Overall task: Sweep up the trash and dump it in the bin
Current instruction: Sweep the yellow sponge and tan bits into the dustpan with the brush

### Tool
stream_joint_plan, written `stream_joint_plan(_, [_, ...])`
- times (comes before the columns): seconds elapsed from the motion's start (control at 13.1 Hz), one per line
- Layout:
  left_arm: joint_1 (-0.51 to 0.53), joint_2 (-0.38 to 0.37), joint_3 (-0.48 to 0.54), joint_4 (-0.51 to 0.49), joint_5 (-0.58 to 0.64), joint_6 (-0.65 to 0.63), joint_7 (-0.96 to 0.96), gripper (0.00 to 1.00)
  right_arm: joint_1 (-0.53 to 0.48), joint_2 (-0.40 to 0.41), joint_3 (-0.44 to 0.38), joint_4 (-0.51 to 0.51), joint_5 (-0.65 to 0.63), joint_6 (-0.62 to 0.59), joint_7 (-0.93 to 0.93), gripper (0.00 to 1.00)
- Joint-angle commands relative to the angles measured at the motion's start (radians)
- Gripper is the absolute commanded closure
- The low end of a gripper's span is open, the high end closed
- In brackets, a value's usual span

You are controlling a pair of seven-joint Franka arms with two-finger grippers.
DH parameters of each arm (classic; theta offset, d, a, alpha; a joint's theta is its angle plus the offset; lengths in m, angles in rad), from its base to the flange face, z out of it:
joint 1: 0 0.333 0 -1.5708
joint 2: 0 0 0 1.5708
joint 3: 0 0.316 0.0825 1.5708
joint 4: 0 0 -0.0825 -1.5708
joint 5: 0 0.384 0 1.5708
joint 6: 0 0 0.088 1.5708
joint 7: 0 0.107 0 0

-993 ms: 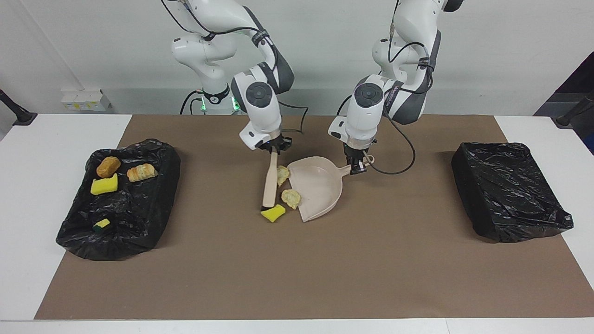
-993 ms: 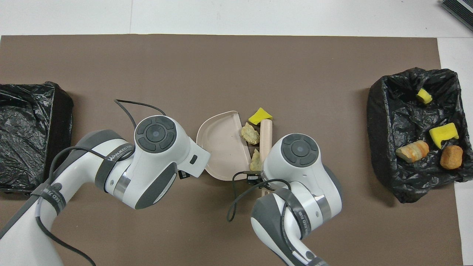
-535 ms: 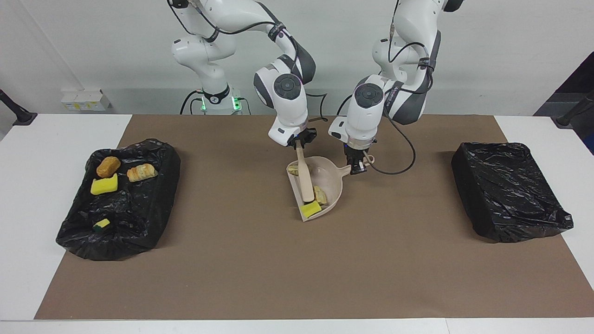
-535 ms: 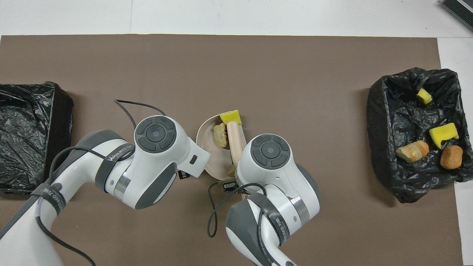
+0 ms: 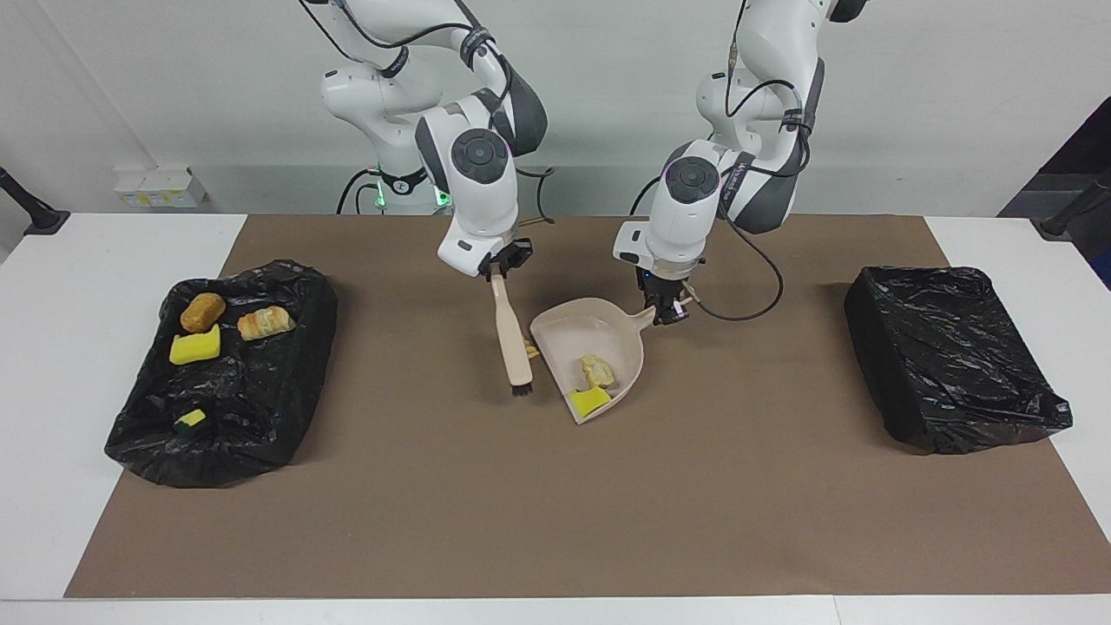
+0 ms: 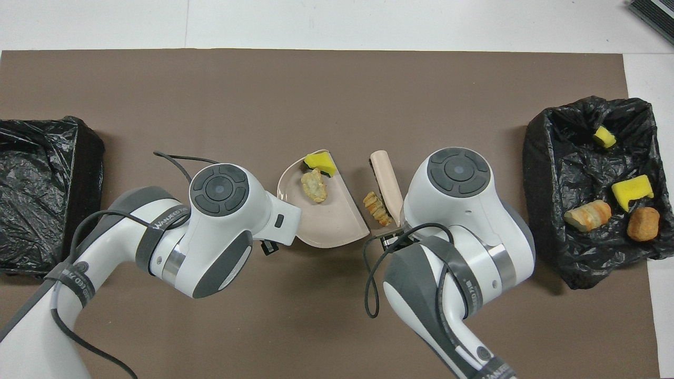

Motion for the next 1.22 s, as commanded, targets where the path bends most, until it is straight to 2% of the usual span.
stream_joint_plan(0.0, [0.006, -0.032, 0.006, -0.027, -0.017, 0.021, -0.112, 1.0, -0.046, -0.002, 0.01, -0.089, -0.081, 0.116, -0.067, 1.0])
stream_joint_plan(0.23, [0.004, -0.032, 0.006, -0.03, -0.017, 0.019, -0.102, 1.0, -0.034, 0.013, 0.014, -0.135, -0.119, 0.183, -0.046, 1.0])
stream_joint_plan(0.38, [0.004, -0.038, 0.006, -0.039, -0.015, 0.013, -0.012, 1.0, 0.005, 0.038, 0.019, -0.127, -0.116, 0.196, 0.019, 1.0])
stream_joint_plan(0.53, [0.004, -0.038, 0.006, -0.039, -0.017, 0.002, 0.128, 1.0, 0.042, 0.043, 0.02, -0.112, -0.023, 0.197, 0.013, 1.0])
stream_joint_plan(0.76, [0.006, -0.054, 0.006, -0.054, -0.015, -0.024, 0.168, 1.0, 0.112, 0.07, 0.02, -0.037, 0.139, 0.197, 0.016, 1.0])
stream_joint_plan(0.92, [0.007, -0.06, 0.006, -0.065, -0.017, -0.021, 0.17, 1.0, 0.117, 0.087, 0.02, 0.004, 0.164, 0.193, 0.017, 1.0])
stream_joint_plan(1.15, [0.007, -0.06, 0.008, -0.065, -0.017, -0.018, 0.168, 1.0, 0.092, 0.04, 0.011, 0.011, 0.162, 0.103, 0.014, 1.0])
